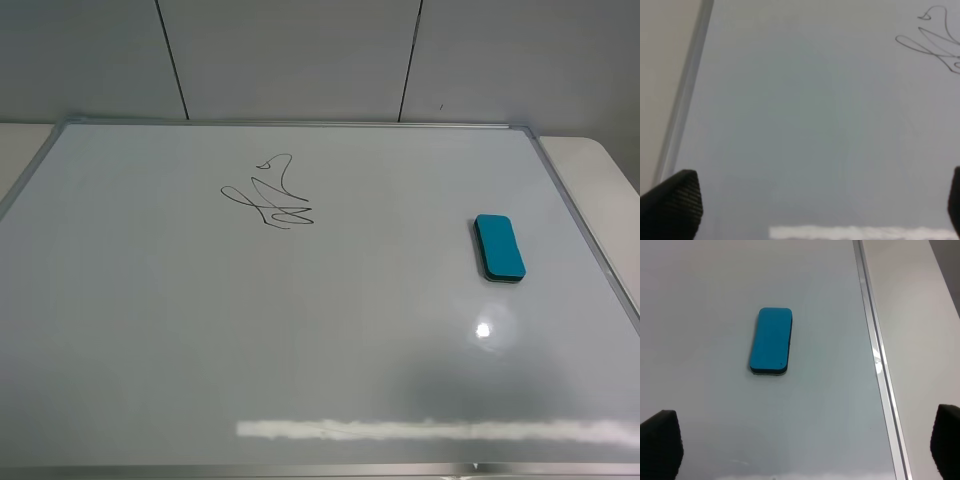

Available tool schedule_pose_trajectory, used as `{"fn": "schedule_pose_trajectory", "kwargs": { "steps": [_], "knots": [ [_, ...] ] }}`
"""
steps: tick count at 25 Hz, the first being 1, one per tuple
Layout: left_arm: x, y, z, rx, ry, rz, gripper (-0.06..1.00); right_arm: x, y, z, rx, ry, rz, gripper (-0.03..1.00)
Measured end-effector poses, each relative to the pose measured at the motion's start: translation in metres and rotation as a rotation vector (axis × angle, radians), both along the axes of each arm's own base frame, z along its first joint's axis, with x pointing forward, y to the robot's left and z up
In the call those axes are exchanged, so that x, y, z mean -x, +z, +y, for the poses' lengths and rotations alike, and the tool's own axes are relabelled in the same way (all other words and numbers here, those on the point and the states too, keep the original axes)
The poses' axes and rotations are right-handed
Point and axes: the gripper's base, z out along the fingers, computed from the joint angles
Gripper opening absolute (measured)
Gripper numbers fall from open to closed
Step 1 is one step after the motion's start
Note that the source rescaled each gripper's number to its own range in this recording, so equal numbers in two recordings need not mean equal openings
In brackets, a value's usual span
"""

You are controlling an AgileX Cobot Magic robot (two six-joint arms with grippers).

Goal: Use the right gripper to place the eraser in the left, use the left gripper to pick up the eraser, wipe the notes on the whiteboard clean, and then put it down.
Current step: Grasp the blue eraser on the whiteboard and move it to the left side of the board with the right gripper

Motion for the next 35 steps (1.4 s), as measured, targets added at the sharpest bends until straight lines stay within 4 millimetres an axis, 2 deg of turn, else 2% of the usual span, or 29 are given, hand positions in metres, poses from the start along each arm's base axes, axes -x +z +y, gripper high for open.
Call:
{"fn": "schedule_pose_trajectory", "kwargs": {
  "steps": [24,28,35],
  "knots": [
    [0.000,0.000,0.000,0.000,0.000,0.000,1.00,0.000,0.001,0.001,0.000,0.007,-0.005,1.00],
    [0.000,0.000,0.000,0.000,0.000,0.000,1.00,0.000,0.016,0.000,0.001,0.005,-0.029,1.00],
    [0.000,0.000,0.000,0.000,0.000,0.000,1.00,-0.031,0.041,0.002,0.012,0.049,0.088,0.87]
  ]
}}
